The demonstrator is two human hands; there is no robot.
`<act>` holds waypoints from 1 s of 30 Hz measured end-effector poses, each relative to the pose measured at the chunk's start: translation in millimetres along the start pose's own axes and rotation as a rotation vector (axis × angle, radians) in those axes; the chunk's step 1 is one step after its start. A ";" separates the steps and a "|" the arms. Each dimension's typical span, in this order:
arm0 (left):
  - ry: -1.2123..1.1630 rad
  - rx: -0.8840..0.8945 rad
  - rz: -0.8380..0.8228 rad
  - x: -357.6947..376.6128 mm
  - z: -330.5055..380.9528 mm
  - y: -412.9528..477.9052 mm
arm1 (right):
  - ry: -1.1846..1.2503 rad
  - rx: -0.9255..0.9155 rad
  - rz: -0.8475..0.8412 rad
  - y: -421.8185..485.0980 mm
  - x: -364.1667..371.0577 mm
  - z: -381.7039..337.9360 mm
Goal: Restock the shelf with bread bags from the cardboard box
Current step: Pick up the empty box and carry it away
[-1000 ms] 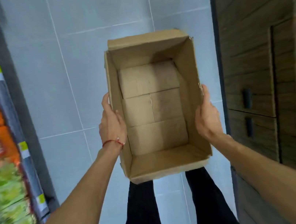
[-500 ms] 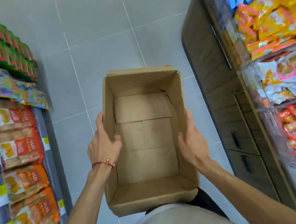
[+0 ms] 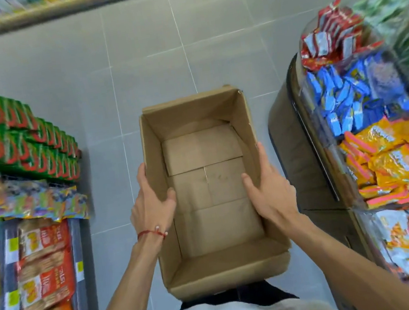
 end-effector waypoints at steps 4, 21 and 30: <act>-0.033 0.043 0.004 0.6 47.9 81.2 | -0.016 0.003 0.022 79.7 -15.6 -35.3; -0.058 0.248 -0.017 26.7 287.6 400.6 | 0.098 0.136 0.175 422.7 -80.0 -123.4; -0.056 0.251 0.006 68.2 462.4 562.1 | 0.213 0.144 0.151 654.3 -149.2 -126.4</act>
Point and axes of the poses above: each hand's wrist, its own y-axis towards the middle knuckle, its own x-axis out of the palm, z = x × y, the point moved 4 cm from there along y, towards the middle knuckle, and after that the axes turned 7 degrees about z, right-handed, at the moved point
